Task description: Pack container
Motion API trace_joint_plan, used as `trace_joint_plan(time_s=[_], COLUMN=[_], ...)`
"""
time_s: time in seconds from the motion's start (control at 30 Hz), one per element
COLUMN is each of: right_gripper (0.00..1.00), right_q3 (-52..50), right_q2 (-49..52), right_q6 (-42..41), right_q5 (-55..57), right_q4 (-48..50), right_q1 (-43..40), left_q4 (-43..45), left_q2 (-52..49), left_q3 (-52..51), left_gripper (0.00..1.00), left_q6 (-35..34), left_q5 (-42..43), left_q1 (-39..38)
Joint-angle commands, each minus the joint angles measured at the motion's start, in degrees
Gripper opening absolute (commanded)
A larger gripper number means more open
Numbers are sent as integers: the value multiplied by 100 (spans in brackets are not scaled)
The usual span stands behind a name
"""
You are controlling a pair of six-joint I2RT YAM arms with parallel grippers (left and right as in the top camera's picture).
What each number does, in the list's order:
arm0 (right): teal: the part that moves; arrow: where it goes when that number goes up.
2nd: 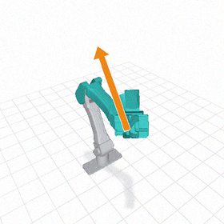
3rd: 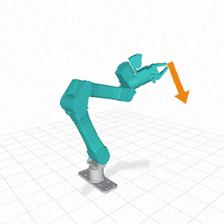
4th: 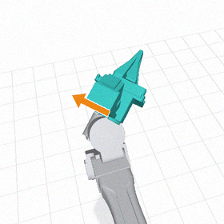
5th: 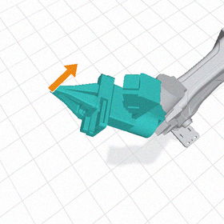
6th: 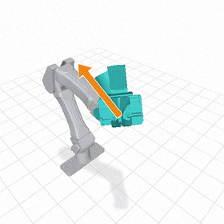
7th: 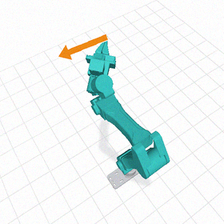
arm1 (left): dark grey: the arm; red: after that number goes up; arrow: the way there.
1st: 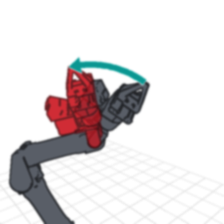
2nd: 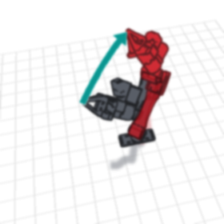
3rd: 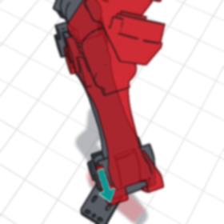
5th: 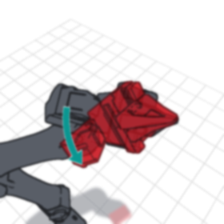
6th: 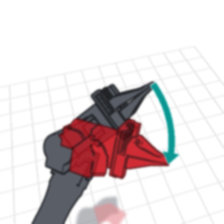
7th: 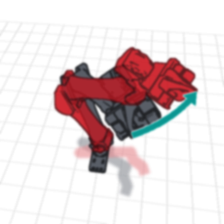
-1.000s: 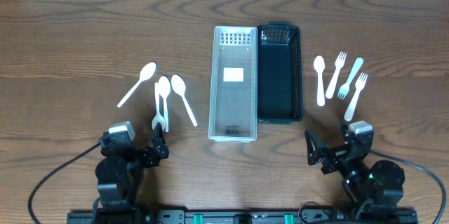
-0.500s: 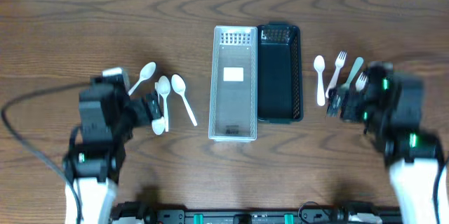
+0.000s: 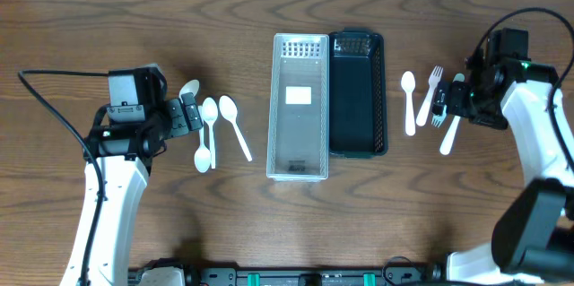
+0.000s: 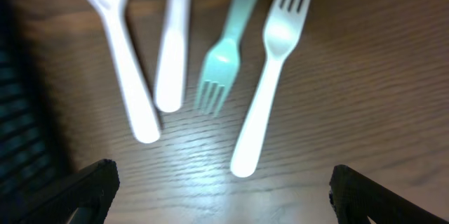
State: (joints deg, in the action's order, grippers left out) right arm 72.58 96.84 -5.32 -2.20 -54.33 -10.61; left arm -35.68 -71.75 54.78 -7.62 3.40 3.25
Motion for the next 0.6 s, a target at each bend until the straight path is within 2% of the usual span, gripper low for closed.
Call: trace_joint_plan(time_s=[0.0, 0.07, 0.13, 0.23, 0.57], right_gripper=[99, 98, 89, 82, 52], right_q3=[90, 81, 81, 81, 81], right_q2=[358, 586, 804, 1104, 1764], right_q6=[-74, -442, -643, -892, -1034], right_q5=[-184, -186, -168, -168, -81], right_q4=[109, 227, 345, 516, 813], right_q1=[-291, -428, -544, -649, -658], left_q4=[-11, -11, -13, -13, -11], left_q2=[-87, -107, -107, -107, -107], left_q3=[107, 105, 105, 105, 105], left_gripper=[98, 98, 98, 98, 98], left_q6=[52, 52, 52, 52, 52], left_q5=[-111, -109, -109, -109, -109], left_q1=[33, 33, 33, 33, 33])
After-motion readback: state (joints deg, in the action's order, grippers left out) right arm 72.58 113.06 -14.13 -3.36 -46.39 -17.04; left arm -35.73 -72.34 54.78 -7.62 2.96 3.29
